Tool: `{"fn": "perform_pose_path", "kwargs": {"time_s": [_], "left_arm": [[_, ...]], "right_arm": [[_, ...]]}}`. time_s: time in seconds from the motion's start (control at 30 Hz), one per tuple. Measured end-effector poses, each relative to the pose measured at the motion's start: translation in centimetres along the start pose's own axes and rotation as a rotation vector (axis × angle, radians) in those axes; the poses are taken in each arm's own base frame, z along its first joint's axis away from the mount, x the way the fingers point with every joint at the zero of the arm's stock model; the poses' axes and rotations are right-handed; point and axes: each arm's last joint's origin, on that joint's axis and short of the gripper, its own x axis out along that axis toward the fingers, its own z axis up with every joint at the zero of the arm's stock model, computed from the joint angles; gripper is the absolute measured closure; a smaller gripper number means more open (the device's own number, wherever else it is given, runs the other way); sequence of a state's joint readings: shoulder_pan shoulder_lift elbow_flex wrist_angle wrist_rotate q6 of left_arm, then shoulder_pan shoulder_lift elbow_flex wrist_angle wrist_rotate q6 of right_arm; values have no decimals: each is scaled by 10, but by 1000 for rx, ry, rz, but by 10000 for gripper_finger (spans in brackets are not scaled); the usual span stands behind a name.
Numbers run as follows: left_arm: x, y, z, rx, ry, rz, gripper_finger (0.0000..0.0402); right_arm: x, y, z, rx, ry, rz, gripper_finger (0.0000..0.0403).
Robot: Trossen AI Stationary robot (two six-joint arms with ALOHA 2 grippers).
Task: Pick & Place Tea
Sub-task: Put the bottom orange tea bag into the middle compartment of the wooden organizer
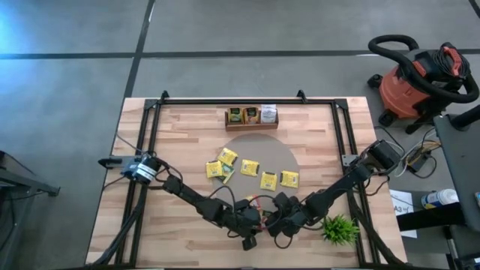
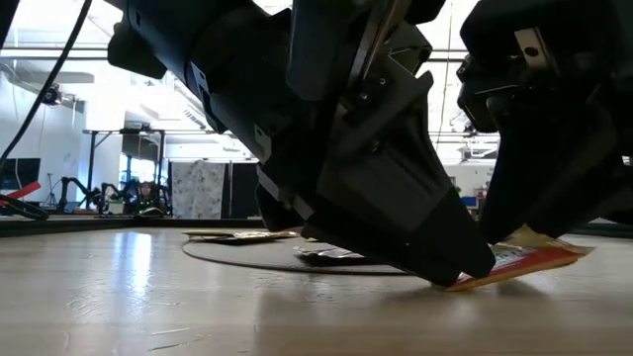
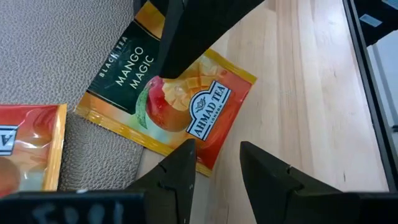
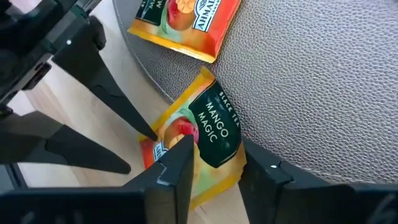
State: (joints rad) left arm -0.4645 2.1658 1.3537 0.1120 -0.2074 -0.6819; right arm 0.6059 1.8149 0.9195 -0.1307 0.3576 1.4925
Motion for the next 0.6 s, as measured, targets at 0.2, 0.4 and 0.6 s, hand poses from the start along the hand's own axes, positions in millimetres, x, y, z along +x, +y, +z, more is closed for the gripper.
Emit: {"fn": "perform_pose_path", "kwargs": {"time_s": [0.2, 0.4, 0.6], "left_arm": [[0, 0, 0, 17, 1, 6, 273], [-4, 0, 2, 21, -28, 45, 273], [-30, -5, 22, -14, -79, 91, 273]], "right_arm": [[0, -1, -1, -60, 46, -9, 343], [-5, 1, 1, -171, 63, 7, 391], [-33, 6, 17, -305, -56, -11, 394]]}}
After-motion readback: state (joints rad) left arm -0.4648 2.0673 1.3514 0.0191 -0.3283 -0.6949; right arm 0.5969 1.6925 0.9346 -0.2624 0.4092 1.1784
